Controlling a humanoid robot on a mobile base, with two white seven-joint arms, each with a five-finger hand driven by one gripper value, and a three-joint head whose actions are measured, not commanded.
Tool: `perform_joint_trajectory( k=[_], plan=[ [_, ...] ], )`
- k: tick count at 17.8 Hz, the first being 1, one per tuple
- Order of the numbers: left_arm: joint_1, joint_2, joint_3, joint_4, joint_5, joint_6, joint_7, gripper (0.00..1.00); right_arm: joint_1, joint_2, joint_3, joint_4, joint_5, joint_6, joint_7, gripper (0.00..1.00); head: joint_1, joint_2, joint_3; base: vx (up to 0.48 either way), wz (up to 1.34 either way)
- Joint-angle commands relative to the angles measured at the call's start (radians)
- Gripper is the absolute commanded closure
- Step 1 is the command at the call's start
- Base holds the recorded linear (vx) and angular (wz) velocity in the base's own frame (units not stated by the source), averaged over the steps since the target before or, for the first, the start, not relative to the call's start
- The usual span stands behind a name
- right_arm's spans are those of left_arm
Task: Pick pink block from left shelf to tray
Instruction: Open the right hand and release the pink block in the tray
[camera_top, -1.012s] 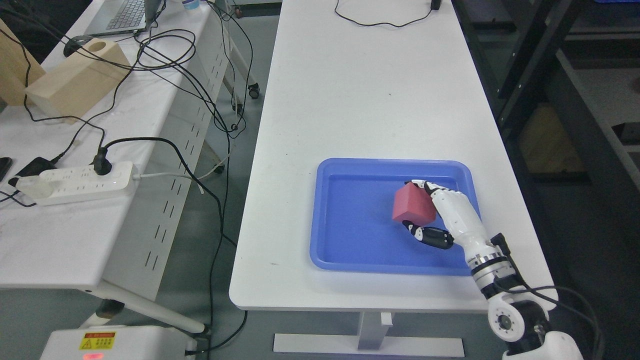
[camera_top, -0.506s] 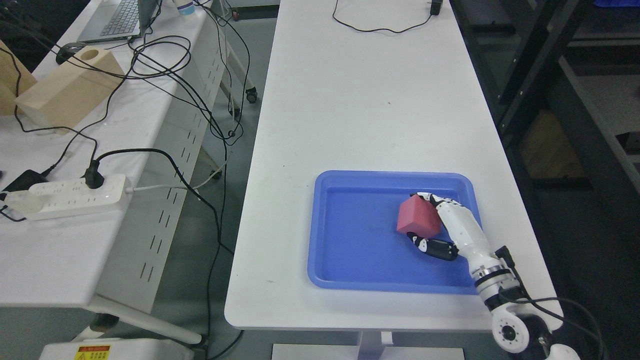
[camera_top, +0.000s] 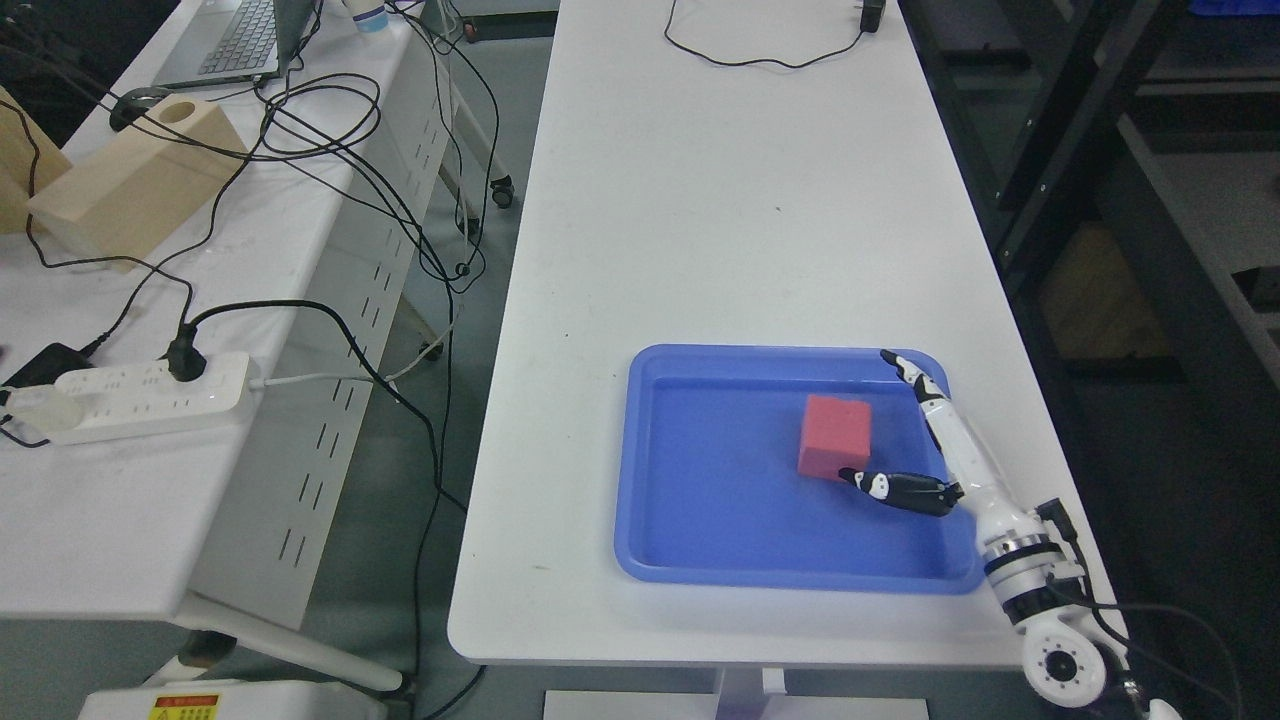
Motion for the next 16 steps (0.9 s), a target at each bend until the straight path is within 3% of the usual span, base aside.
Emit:
perform_joint_trajectory(
  k=[1, 6, 12, 16],
  plan=[
    [-0.029, 0.017, 0.0, -0.017, 0.0, 0.0, 0.001, 0.0, 0.0, -0.041, -0.116, 0.0, -0.445, -0.045, 0.036, 0.01, 0.0, 0.0, 0.0, 0.0, 0.0],
    [-0.029, 0.017, 0.0, -0.017, 0.0, 0.0, 0.001, 0.0, 0.0, -0.063, -0.18, 0.0, -0.632, -0.048, 0.153, 0.01, 0.0, 0.0, 0.0, 0.0, 0.0],
    [-0.031, 0.017, 0.0, -0.017, 0.0, 0.0, 0.001, 0.0, 0.006, -0.063, -0.193, 0.0, -0.7, -0.269, 0.237, 0.0, 0.0, 0.0, 0.0, -0.03, 0.0],
    [-0.031, 0.017, 0.0, -0.017, 0.0, 0.0, 0.001, 0.0, 0.011, -0.057, -0.194, 0.0, -0.716, -0.284, 0.238, 0.0, 0.0, 0.0, 0.0, -0.077, 0.0]
  ],
)
